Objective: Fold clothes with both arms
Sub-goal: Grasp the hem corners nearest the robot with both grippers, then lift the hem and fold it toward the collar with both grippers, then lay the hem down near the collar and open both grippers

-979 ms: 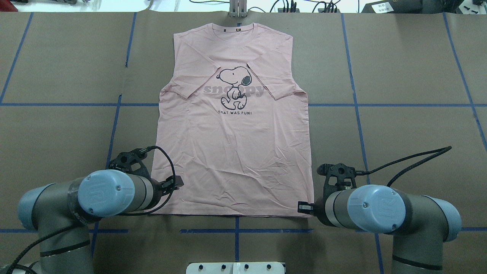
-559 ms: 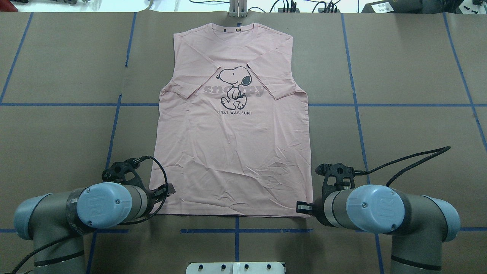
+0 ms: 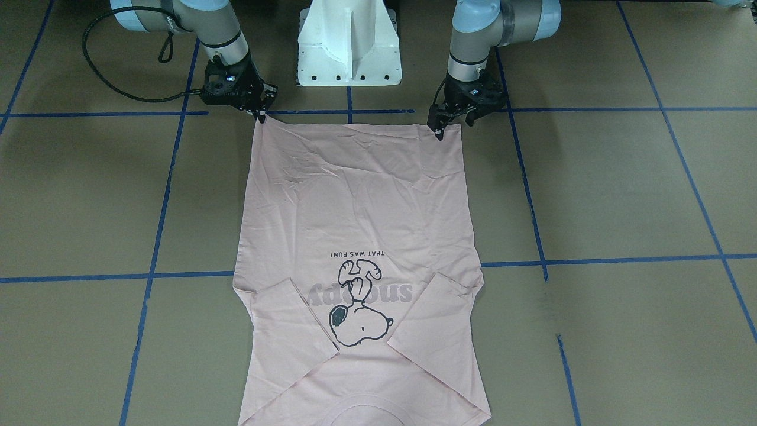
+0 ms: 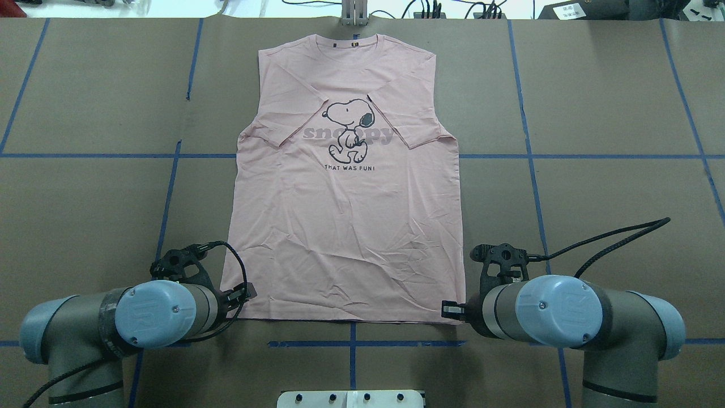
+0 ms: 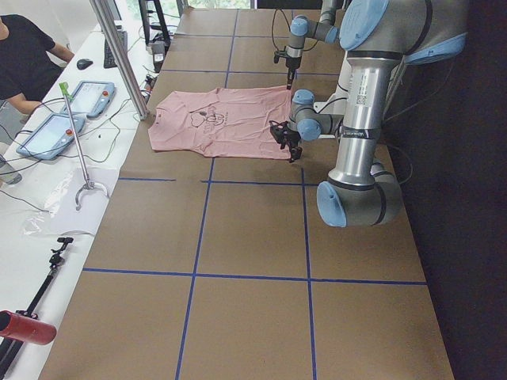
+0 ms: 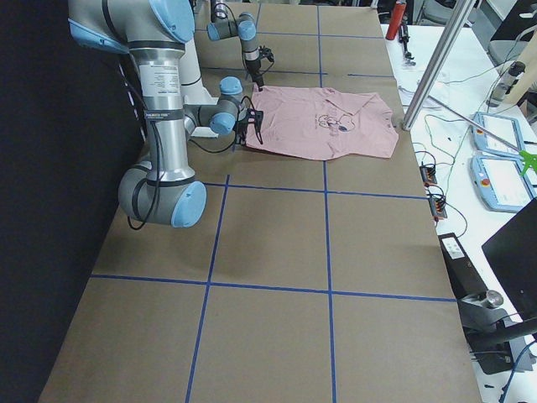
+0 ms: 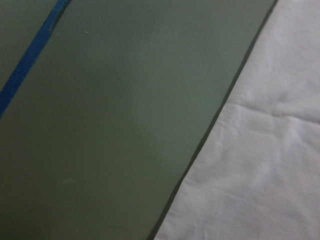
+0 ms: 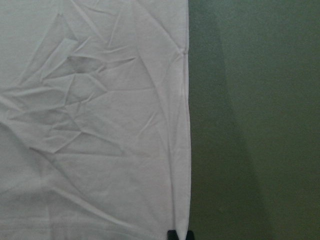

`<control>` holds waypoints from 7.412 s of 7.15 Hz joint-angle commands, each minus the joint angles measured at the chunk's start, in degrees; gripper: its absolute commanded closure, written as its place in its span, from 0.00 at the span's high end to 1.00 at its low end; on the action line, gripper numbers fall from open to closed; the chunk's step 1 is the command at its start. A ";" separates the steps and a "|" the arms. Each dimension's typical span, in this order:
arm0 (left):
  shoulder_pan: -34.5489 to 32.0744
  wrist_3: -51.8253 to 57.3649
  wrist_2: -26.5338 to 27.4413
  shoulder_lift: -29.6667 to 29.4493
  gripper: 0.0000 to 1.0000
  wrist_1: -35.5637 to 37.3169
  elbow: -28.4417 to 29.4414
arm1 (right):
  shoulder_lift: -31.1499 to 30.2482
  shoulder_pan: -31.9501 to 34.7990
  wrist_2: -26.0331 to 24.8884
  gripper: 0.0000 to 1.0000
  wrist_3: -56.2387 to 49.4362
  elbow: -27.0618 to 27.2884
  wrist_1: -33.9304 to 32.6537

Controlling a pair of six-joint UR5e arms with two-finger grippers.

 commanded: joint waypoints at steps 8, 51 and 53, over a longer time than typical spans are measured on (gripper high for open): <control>-0.03 0.23 -0.63 0.03 0.00 1.32 -5.94 | -1.90 0.35 1.48 0.00 0.00 2.10 0.05; -29.73 28.01 -8.19 -23.00 0.12 -12.11 31.21 | 33.60 33.75 16.87 0.61 -13.01 -47.10 13.99; -29.38 27.92 -7.92 -23.00 1.00 -11.85 31.30 | 32.80 33.66 17.04 1.00 -13.01 -47.27 14.46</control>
